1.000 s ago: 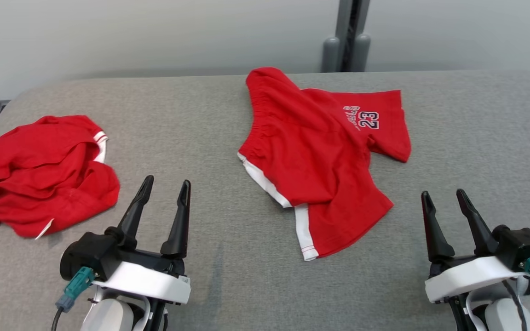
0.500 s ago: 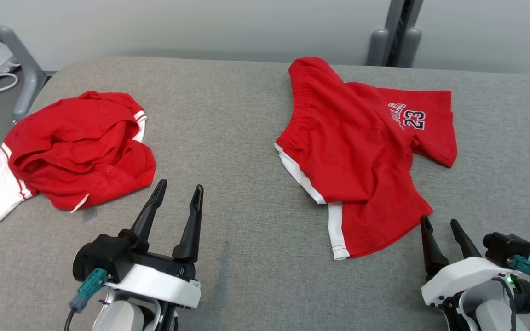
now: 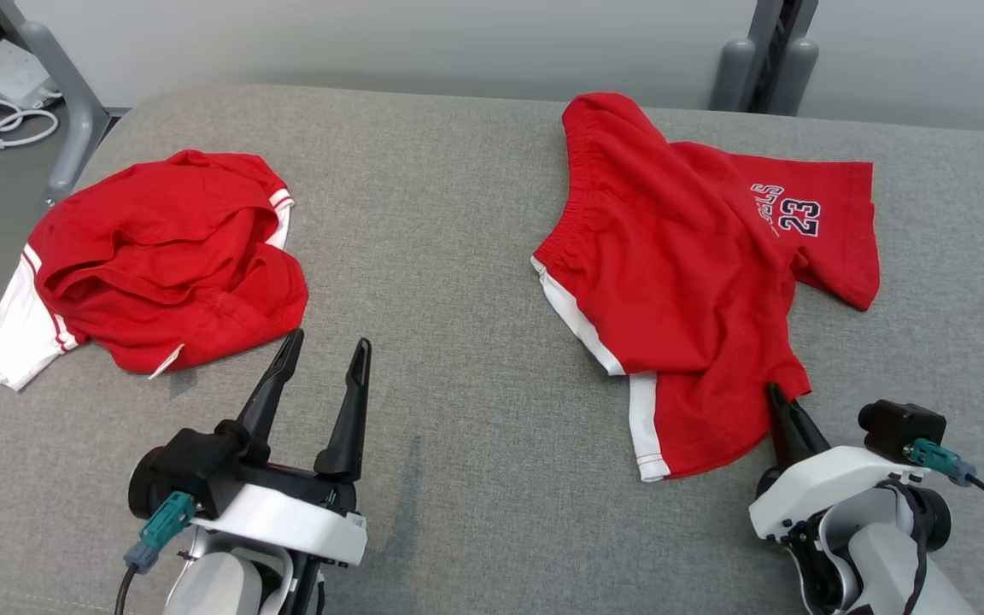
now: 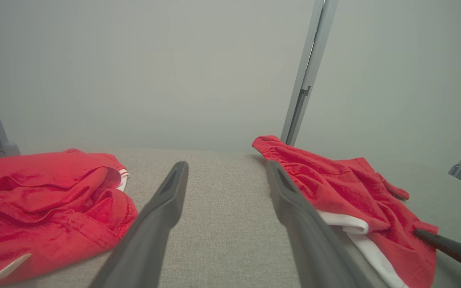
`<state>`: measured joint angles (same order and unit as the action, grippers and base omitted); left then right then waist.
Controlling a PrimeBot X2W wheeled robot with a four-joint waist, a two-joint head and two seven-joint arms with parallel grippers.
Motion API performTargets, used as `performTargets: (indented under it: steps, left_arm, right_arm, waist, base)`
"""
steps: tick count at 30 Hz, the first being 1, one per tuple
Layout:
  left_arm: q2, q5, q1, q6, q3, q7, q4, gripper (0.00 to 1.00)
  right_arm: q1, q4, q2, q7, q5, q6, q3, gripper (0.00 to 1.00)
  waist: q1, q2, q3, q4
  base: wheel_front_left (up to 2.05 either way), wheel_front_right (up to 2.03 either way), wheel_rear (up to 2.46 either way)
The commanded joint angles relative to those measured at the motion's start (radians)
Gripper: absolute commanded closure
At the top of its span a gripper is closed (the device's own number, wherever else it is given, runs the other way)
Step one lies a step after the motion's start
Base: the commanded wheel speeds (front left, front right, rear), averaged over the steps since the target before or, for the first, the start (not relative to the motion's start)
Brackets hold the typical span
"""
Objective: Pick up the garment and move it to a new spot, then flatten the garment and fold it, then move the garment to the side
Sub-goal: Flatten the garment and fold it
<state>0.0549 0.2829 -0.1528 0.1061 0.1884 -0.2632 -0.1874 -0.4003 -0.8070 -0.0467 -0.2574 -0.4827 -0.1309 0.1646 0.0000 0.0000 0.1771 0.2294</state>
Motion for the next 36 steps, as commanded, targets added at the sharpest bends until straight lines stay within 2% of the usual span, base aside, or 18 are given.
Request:
performTargets:
  steps: [1, 6, 10, 14, 16, 17, 21, 22, 23, 24, 25, 30, 36]
  left_arm:
    - [0.003, -0.003, -0.011, 0.005, -0.007, -0.002, -0.002, 0.0]
    - [0.001, -0.002, 0.011, 0.005, -0.022, -0.002, -0.008, 0.0]
    - [-0.001, 0.006, 0.021, 0.006, -0.022, -0.002, -0.01, 0.0]
    - [-0.002, 0.011, 0.024, 0.005, -0.015, -0.002, -0.011, 0.0]
    - [-0.002, 0.015, 0.027, 0.004, -0.01, -0.002, -0.013, 0.0]
    - [-0.002, 0.02, 0.029, 0.003, -0.002, -0.002, -0.014, 0.0]
    - [-0.002, 0.039, 0.035, -0.009, 0.012, -0.002, -0.012, 0.0]
    - [-0.003, 0.042, 0.035, -0.01, 0.016, -0.002, -0.013, 0.0]
    - [-0.003, 0.045, 0.034, -0.012, 0.019, -0.002, -0.013, 0.0]
    - [-0.003, 0.045, 0.034, -0.012, 0.019, -0.002, -0.013, 0.0]
    - [-0.003, 0.047, 0.034, -0.013, 0.022, -0.002, -0.013, 0.0]
    - [-0.003, 0.053, 0.025, -0.019, 0.022, -0.002, -0.018, 0.0]
    - [-0.003, 0.057, 0.003, -0.024, 0.009, -0.002, -0.036, 0.0]
  right_arm:
    - [-0.005, -0.003, -0.007, -0.009, 0.01, 0.0, -0.006, 1.0]
    - [0.021, 0.051, -0.011, -0.01, 0.113, 0.0, -0.065, 1.0]
    - [0.048, 0.091, -0.041, -0.01, 0.189, 0.0, -0.088, 1.0]
    - [0.068, 0.131, -0.095, 0.058, 0.206, 0.0, -0.074, 1.0]
    - [0.074, 0.161, -0.139, 0.101, 0.201, 0.0, -0.06, 1.0]
    - [0.086, 0.187, -0.182, 0.14, 0.202, 0.0, -0.041, 1.0]
    - [0.101, 0.231, -0.241, 0.203, 0.164, 0.0, -0.037, 1.0]
    - [0.102, 0.237, -0.255, 0.209, 0.172, 0.0, -0.041, 0.84]
    - [0.101, 0.245, -0.261, 0.203, 0.184, 0.0, -0.048, 0.18]
    - [0.101, 0.245, -0.261, 0.203, 0.184, 0.0, -0.048, 0.18]
    - [0.1, 0.251, -0.252, 0.201, 0.182, 0.0, -0.058, 0.0]
    - [0.101, 0.306, -0.2, 0.17, 0.196, 0.0, -0.089, 0.0]
    - [0.146, 0.415, -0.098, 0.104, 0.225, 0.0, -0.096, 0.0]
  waist:
    - [0.0, 0.0, -0.005, -0.003]
    - [0.0, 0.0, -0.032, -0.031]
    - [0.0, 0.0, -0.056, -0.062]
    - [0.0, 0.0, -0.073, -0.096]
    - [0.0, 0.0, -0.078, -0.112]
    - [0.0, 0.0, -0.084, -0.124]
    - [0.0, 0.0, -0.093, -0.145]
    - [0.0, 0.0, -0.093, -0.15]
    - [0.0, 0.0, -0.092, -0.155]
    - [0.0, 0.0, -0.092, -0.155]
    - [0.0, 0.0, -0.091, -0.161]
    - [0.0, 0.0, -0.079, -0.202]
    - [0.0, 0.0, -0.058, -0.279]
  base:
    - [0.0, 0.0, 0.0]
    - [0.0, 0.0, 0.0]
    - [0.0, 0.0, 0.0]
    - [0.0, 0.0, 0.0]
    - [0.0, 0.0, 0.0]
    - [0.0, 0.0, 0.0]
    - [0.0, 0.0, 0.0]
    - [0.0, 0.0, 0.0]
    - [0.0, 0.0, 0.0]
    - [0.0, 0.0, 0.0]
    - [0.0, 0.0, 0.0]
    - [0.0, 0.0, 0.0]
    - [0.0, 0.0, 0.0]
